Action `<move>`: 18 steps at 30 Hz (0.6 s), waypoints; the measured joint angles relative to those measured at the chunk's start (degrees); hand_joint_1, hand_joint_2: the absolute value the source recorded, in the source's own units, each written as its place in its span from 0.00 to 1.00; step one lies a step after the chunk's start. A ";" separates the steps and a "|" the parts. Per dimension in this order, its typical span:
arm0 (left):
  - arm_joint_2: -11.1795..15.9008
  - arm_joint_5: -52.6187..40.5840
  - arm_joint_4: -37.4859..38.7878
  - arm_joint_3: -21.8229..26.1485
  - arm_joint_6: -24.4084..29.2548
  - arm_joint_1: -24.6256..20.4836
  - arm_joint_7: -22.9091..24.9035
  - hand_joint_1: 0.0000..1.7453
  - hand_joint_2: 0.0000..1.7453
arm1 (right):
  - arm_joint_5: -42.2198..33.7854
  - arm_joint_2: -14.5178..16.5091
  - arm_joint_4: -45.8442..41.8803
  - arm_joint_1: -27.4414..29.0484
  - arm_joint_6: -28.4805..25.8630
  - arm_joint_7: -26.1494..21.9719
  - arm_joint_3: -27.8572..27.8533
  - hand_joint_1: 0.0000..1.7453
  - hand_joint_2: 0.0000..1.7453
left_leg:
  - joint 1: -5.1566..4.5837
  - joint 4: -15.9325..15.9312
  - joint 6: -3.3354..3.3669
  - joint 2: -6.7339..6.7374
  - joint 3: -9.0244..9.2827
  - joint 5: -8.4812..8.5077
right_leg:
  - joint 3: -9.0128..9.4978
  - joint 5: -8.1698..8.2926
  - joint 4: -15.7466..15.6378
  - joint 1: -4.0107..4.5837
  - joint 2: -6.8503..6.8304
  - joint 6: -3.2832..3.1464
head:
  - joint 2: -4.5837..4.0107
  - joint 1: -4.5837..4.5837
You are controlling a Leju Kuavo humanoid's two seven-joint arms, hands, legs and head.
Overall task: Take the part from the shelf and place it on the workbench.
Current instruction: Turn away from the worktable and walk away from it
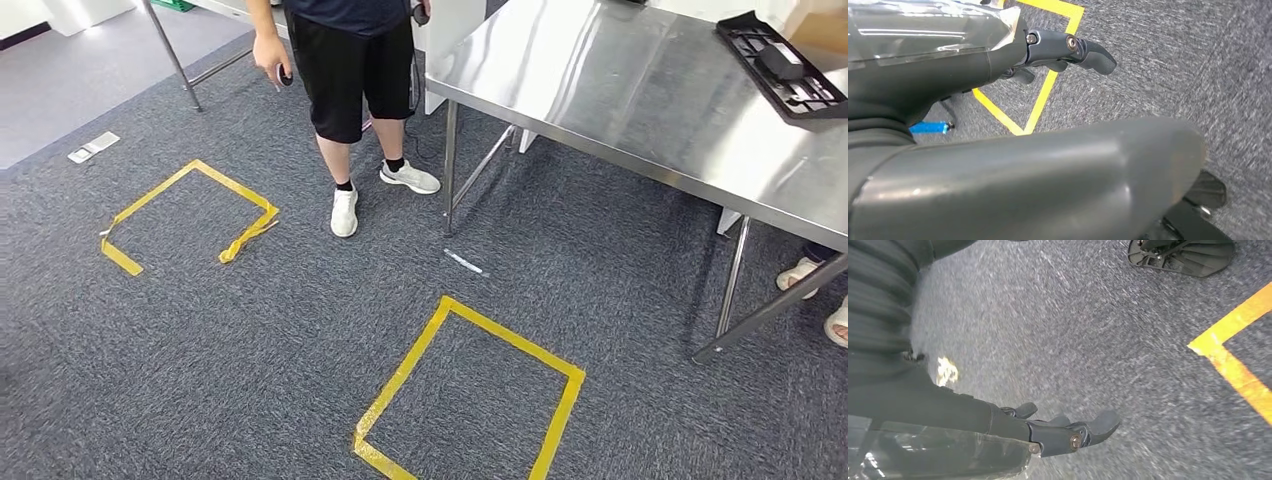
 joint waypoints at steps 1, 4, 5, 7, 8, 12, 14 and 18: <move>0.03 0.09 0.00 0.00 -0.13 -0.09 -0.04 0.00 0.00 | 0.13 0.02 0.00 -0.03 -0.01 -0.04 0.09 0.00 1.00 | -0.03 -3.50 0.16 0.95 1.94 1.06 | 0.04 -0.23 0.13 0.18 -0.54 0.28 | 0.00 0.03; 0.15 0.51 0.00 0.02 -0.51 -0.24 -0.13 0.00 0.00 | 0.33 0.12 0.00 -0.13 -0.13 -0.21 0.40 0.00 1.00 | -0.70 -6.64 1.33 1.02 3.19 1.72 | 0.21 -0.56 0.34 0.53 -1.99 1.23 | 0.01 0.44; 0.20 0.68 0.00 0.07 -0.56 -0.19 -0.13 0.00 0.00 | 0.42 0.21 0.00 -0.17 -0.14 -0.25 0.50 0.00 1.00 | -0.78 -6.78 1.84 0.42 3.04 1.91 | 0.26 -0.65 0.40 0.45 -2.27 1.53 | 0.01 0.57; 0.30 1.07 -0.01 0.24 -0.49 -0.12 -0.04 0.00 0.00 | 0.78 0.38 0.00 -0.17 0.08 -0.28 0.82 0.00 1.00 | -0.80 -7.15 2.83 -0.77 2.80 2.44 | -0.57 -1.96 2.27 0.17 -0.19 1.79 | 0.01 0.64; 0.33 1.26 -0.02 0.33 -0.41 -0.20 0.02 0.00 0.00 | 1.03 0.43 0.01 -0.13 0.29 -0.25 1.02 0.00 1.00 | -0.72 -7.30 3.23 -1.40 2.70 2.71 | -1.82 -3.42 4.89 0.06 1.60 1.66 | 0.01 0.71; 0.35 1.54 -0.02 0.62 -0.19 -0.39 0.11 0.00 0.00 | 1.64 0.46 0.04 -0.03 1.03 0.10 1.34 0.00 1.00 | -0.95 -7.25 3.77 -4.55 2.01 3.21 | -7.87 -7.97 17.55 -0.05 4.90 1.33 | 0.01 0.83; 0.34 1.55 -0.02 0.74 -0.03 -0.31 0.10 0.00 0.00 | 1.87 0.46 0.04 -0.15 1.15 0.13 1.40 0.00 1.00 | -0.93 -7.21 3.59 -6.28 1.96 3.40 | -6.30 -5.66 13.79 -0.15 5.30 2.17 | 0.01 0.83; 0.36 1.65 -0.02 0.88 0.19 -0.36 -0.01 0.00 0.00 | 2.07 0.53 0.11 -0.37 1.23 0.05 1.74 0.00 1.00 | -1.08 -6.99 2.48 -9.30 1.36 3.94 | -1.20 -0.68 1.55 -0.50 10.06 2.53 | 0.01 0.76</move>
